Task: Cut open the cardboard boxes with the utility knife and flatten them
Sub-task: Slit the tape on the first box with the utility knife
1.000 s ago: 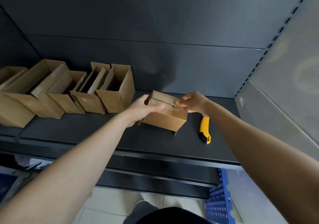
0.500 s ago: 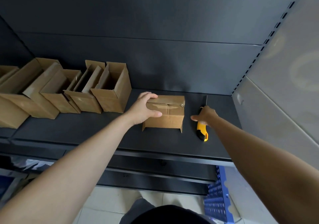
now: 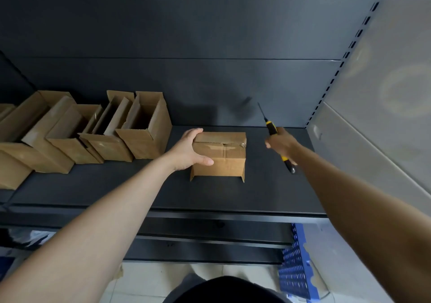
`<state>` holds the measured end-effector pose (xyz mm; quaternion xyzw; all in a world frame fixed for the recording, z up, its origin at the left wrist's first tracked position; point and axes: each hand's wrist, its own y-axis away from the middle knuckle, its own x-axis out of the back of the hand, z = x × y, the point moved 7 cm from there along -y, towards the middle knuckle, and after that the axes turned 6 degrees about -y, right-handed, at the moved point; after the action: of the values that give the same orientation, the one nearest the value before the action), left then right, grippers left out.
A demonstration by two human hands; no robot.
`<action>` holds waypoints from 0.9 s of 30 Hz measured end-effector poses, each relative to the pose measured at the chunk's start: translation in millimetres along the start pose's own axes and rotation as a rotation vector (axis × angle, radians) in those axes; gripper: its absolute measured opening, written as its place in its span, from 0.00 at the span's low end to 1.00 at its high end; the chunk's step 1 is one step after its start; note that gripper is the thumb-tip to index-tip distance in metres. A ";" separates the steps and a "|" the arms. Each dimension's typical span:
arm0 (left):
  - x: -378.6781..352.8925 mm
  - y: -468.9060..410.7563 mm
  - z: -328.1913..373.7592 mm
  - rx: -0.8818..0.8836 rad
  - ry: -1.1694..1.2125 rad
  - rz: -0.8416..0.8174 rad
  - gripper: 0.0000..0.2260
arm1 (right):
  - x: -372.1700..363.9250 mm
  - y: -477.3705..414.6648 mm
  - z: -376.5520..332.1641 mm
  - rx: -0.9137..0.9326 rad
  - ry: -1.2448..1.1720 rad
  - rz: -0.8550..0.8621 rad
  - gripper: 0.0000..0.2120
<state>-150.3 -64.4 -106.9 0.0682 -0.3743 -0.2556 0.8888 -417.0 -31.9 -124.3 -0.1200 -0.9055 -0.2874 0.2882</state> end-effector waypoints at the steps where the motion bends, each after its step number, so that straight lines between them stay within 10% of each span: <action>1: 0.3 -0.6 0.1 0.000 0.008 -0.005 0.45 | 4.1 6.0 -13.5 0.052 -0.072 -0.059 0.14; 7: 1.9 -3.1 -1.2 0.008 0.042 -0.017 0.47 | 5.6 52.3 -77.0 0.335 0.284 -0.351 0.05; 16: 4.2 -4.4 3.0 -0.035 -0.035 -0.036 0.45 | -11.7 74.6 -100.6 0.385 0.888 -0.175 0.19; 27: 3.2 -10.4 3.2 -0.105 -0.226 -0.051 0.43 | -45.1 86.6 -133.9 0.498 1.224 -0.065 0.11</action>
<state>-154.8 -74.8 -105.9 0.0019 -0.4563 -0.3033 0.8366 -286.9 -43.4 -22.3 0.1626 -0.6206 -0.0944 0.7612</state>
